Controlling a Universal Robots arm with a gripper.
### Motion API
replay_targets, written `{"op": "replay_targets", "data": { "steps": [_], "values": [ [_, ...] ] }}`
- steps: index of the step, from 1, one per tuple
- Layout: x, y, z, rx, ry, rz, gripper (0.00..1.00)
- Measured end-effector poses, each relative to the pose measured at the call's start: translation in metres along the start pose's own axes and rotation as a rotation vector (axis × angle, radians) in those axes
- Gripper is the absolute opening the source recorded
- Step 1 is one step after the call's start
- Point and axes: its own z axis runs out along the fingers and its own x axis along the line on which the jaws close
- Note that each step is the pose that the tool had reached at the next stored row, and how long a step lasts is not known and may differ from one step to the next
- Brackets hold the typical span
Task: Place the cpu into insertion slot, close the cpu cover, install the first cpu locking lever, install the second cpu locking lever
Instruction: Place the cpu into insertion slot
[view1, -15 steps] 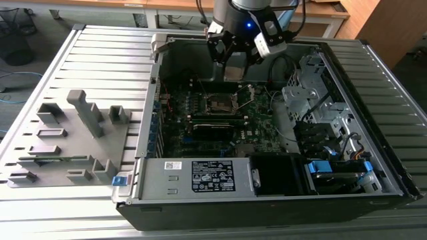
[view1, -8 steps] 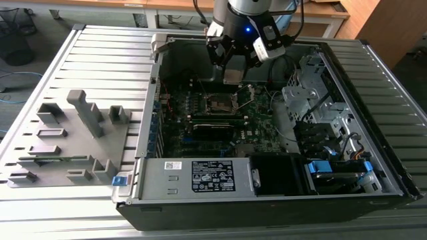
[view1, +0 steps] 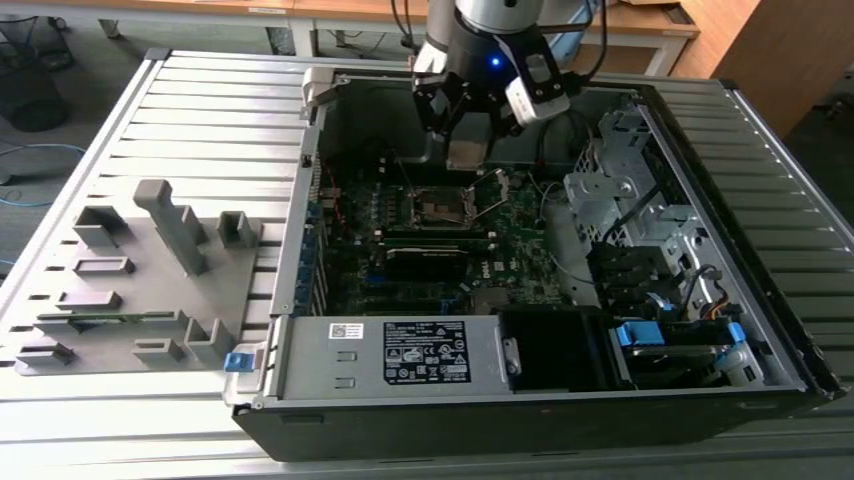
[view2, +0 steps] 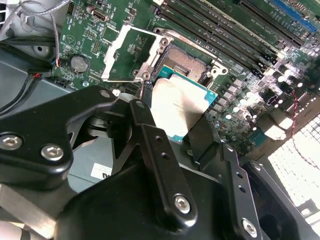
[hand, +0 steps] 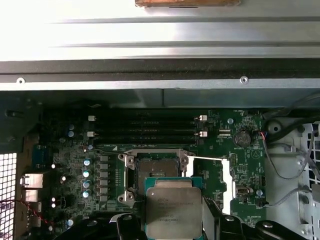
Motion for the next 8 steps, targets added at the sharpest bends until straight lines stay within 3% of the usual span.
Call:
{"op": "replay_targets", "data": {
  "steps": [8],
  "values": [
    [0.0000, -0.0003, 0.0032, 0.0000, 0.0000, 0.000, 0.54]
  ]
}}
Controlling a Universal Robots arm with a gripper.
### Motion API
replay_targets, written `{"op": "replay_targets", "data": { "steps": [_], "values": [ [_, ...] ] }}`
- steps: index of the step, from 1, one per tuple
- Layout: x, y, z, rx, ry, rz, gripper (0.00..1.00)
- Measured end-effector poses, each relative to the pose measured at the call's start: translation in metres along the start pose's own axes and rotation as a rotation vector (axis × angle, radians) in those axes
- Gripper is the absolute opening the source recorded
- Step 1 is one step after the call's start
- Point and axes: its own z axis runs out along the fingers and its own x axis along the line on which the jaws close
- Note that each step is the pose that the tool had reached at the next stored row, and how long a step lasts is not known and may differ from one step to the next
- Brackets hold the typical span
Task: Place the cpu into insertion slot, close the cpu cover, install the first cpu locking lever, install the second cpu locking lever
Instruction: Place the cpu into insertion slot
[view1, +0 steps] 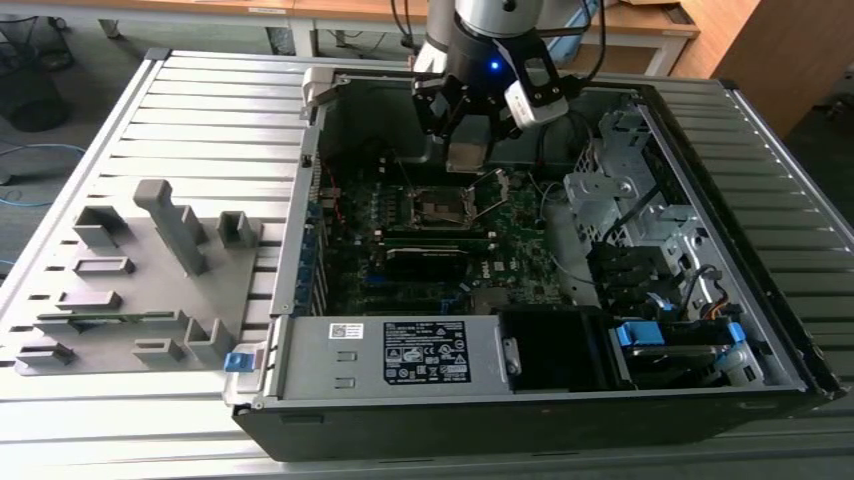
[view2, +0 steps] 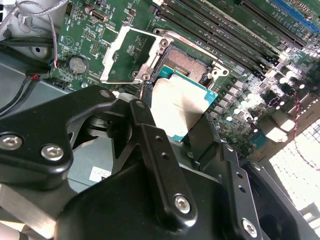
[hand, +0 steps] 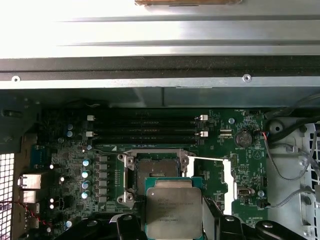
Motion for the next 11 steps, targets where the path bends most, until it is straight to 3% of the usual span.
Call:
{"op": "replay_targets", "data": {
  "steps": [11],
  "values": [
    [0.0000, -0.0002, 0.0019, -0.0001, 0.0000, 0.000, 0.54]
  ]
}}
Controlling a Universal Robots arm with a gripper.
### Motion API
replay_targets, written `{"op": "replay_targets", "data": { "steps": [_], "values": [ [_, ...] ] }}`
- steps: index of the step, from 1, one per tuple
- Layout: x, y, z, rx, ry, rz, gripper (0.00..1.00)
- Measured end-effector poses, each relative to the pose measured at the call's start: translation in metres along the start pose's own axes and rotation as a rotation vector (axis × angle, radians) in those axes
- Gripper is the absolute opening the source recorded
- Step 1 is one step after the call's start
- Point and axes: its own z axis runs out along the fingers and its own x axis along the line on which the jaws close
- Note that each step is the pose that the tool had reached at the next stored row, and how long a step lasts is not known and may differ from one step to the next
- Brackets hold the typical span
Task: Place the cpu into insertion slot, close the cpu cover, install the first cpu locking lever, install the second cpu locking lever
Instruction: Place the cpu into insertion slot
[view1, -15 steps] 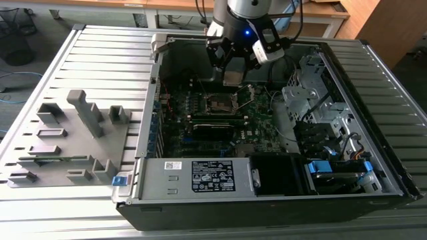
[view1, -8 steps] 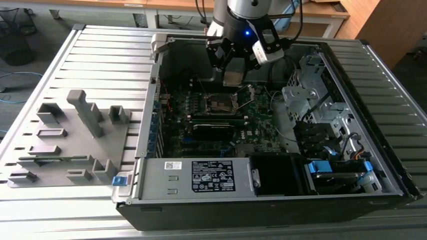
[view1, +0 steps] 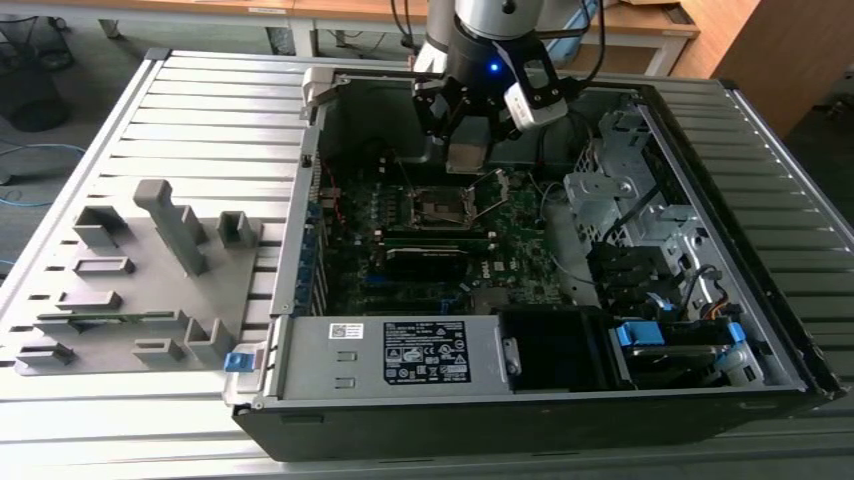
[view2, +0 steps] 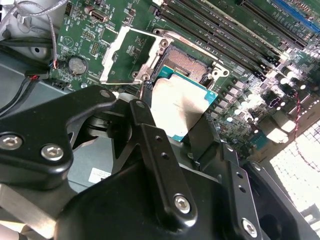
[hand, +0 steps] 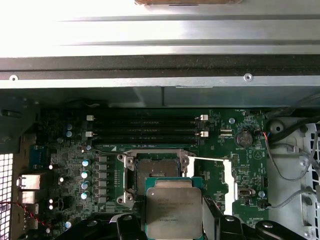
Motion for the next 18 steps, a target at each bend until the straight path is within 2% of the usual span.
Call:
{"op": "replay_targets", "data": {
  "steps": [18],
  "values": [
    [0.0001, -0.0003, 0.0037, 0.0000, 0.0000, 0.000, 0.54]
  ]
}}
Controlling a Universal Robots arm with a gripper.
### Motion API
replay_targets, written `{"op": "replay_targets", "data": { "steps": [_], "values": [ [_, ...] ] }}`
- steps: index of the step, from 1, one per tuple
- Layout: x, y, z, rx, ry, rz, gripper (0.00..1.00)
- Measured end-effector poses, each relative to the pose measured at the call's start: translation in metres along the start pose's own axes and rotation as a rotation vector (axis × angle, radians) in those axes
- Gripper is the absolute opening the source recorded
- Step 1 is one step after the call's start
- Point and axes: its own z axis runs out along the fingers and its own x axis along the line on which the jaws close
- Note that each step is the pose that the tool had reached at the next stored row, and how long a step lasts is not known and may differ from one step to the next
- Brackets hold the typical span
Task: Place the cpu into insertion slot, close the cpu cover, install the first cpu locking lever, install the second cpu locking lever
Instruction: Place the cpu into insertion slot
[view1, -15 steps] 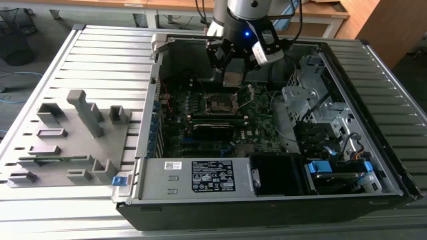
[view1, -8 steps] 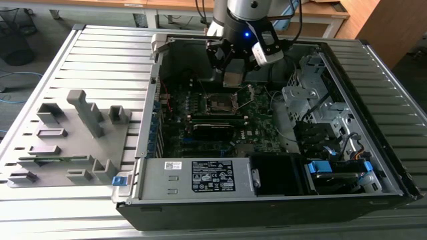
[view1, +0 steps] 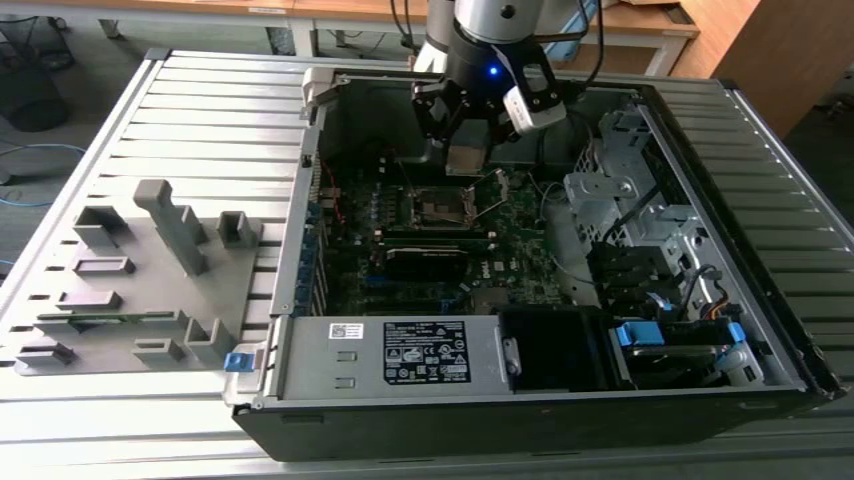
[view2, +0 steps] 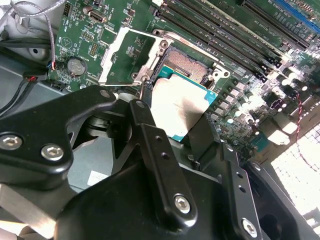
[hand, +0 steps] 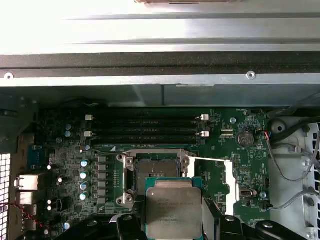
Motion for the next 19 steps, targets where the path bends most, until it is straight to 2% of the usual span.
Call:
{"op": "replay_targets", "data": {
  "steps": [19],
  "values": [
    [0.0004, -0.0005, 0.0051, 0.0002, 0.0001, 0.000, 0.54]
  ]
}}
